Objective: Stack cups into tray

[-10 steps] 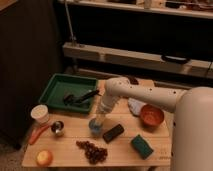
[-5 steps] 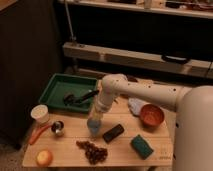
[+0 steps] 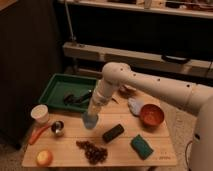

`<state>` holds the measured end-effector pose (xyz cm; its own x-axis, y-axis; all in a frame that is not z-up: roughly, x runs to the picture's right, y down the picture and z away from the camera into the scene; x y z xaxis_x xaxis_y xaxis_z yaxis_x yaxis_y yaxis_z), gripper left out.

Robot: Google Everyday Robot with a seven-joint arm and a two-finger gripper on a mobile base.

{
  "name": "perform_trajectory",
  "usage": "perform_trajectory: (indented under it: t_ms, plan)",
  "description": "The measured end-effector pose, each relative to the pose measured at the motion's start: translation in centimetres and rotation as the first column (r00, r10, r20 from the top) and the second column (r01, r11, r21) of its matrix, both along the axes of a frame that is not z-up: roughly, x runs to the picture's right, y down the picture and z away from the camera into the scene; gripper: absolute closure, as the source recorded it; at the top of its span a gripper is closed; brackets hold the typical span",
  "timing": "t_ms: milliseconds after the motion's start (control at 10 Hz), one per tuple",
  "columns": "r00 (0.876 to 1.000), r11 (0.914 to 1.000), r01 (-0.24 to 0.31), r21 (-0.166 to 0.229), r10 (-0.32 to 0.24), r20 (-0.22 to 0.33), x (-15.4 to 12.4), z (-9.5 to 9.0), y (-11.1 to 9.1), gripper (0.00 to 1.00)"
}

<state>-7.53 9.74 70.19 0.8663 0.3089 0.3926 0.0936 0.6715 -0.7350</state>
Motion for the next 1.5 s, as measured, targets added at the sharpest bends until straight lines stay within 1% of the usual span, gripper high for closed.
perform_trajectory:
  t_ms: [100, 200, 300, 500, 600, 800, 1000, 1100, 1200, 1400, 1500]
  plan:
    - [1.0, 0.9999, 0.003, 0.014, -0.003, 0.02, -0.3, -1.9, -1.5, 1.0]
    - [0.999, 0.9995, 0.013, 0.03, -0.014, 0.051, -1.5, -3.8, -3.0, 1.0]
    - [0.996, 0.9986, 0.025, 0.046, -0.029, 0.084, -3.1, -5.4, -4.5, 1.0]
    - [0.99, 0.9966, 0.051, 0.065, -0.059, 0.129, -6.0, -6.8, -6.1, 1.0]
    - [0.983, 0.9943, 0.078, 0.072, -0.089, 0.162, -8.7, -7.2, -6.9, 1.0]
    - [0.975, 0.9907, 0.114, 0.074, -0.125, 0.181, -11.3, -6.6, -7.0, 1.0]
    - [0.975, 0.99, 0.125, 0.065, -0.135, 0.179, -12.2, -4.5, -6.1, 1.0]
    - [0.973, 0.9892, 0.132, 0.062, -0.142, 0.183, -12.6, -3.0, -5.3, 1.0]
    - [0.968, 0.9875, 0.146, 0.06, -0.155, 0.198, -13.7, -1.7, -4.6, 1.0]
    - [0.961, 0.9841, 0.167, 0.061, -0.176, 0.214, -15.3, -1.4, -3.8, 1.0]
    - [0.959, 0.9814, 0.183, 0.06, -0.191, 0.211, -16.0, -1.2, -3.2, 1.0]
